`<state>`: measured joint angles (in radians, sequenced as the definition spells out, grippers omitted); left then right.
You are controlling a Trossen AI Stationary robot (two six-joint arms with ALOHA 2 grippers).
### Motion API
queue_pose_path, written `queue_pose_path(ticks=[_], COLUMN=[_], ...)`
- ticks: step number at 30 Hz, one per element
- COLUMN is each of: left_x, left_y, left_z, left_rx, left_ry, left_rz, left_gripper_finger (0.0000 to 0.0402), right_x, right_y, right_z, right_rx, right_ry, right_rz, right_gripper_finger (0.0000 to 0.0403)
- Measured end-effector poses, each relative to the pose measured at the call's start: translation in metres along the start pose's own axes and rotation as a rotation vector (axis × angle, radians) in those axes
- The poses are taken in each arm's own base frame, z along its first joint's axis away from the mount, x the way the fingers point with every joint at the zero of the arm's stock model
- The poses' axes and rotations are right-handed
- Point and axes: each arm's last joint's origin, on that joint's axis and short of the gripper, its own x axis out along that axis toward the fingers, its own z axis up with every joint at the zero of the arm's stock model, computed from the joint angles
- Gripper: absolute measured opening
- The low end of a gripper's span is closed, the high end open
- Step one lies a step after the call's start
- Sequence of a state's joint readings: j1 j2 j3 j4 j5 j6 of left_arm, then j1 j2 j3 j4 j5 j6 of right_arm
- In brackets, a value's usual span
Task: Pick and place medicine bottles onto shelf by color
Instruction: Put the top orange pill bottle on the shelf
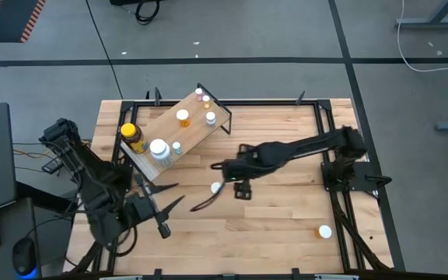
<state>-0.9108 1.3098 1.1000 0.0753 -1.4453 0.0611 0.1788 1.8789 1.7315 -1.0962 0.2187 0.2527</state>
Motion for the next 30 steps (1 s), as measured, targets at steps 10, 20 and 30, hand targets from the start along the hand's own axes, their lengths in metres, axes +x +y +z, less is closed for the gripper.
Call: queue_pose_path(ticks=[10, 20, 30], left_x=[0.061, 0.117, 0.160], left_y=[0.010, 0.024, 0.024], left_z=[-0.033, -0.065, -0.085], left_rx=[-0.078, -0.063, -0.039], left_ry=[0.255, 0.478, 0.610], left_rz=[-0.308, -0.278, -0.271], left_gripper_finger=[0.0172, 0.0172, 0.0247], right_x=[-0.017, 0.015, 0.050], right_y=[0.015, 0.030, 0.039], right_z=[-0.091, -0.167, -0.202], right_rx=[0.129, 0.223, 0.113], right_ry=[-0.030, -0.340, -0.496], right_rz=[-0.051, 0.021, 0.120], right_gripper_finger=[0.0311, 0.0310, 0.0310])
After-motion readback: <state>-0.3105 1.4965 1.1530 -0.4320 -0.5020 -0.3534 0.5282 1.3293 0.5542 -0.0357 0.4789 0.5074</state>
